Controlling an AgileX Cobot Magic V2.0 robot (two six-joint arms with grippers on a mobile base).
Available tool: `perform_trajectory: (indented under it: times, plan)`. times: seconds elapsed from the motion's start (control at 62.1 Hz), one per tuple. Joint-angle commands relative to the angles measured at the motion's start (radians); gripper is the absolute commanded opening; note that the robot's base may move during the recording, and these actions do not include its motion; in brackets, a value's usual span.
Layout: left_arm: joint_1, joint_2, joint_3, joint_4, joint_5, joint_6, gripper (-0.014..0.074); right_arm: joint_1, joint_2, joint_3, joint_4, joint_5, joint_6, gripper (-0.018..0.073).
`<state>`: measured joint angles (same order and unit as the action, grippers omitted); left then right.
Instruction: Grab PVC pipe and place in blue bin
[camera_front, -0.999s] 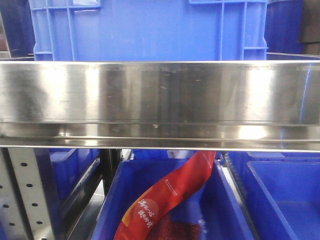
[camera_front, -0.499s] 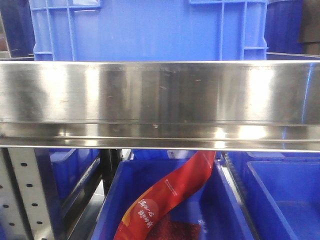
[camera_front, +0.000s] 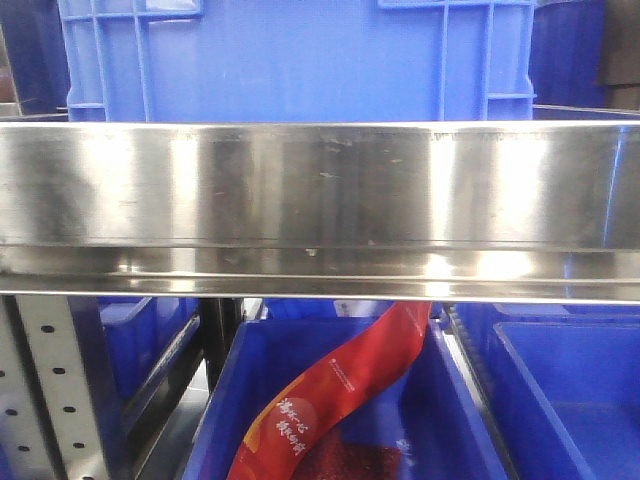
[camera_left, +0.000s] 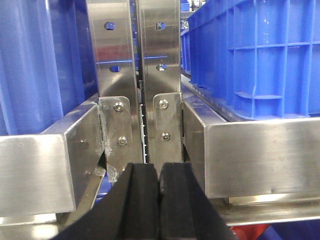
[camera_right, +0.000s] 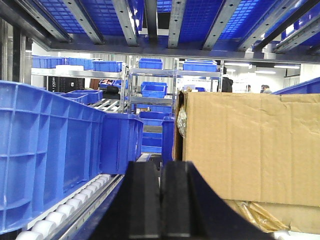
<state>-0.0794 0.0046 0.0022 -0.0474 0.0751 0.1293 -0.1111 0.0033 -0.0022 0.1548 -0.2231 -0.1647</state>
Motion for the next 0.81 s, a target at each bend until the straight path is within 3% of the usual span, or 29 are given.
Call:
perform_trajectory:
  times: [0.0, 0.789]
  plan:
    - [0.004, -0.005, -0.002, 0.000, -0.011, -0.007, -0.0111, 0.002, -0.003, 0.002, -0.002, -0.015, -0.002, -0.0163]
    - [0.004, -0.005, -0.002, 0.000, -0.011, -0.007, -0.0111, 0.002, -0.003, 0.002, -0.002, -0.015, -0.002, -0.0163]
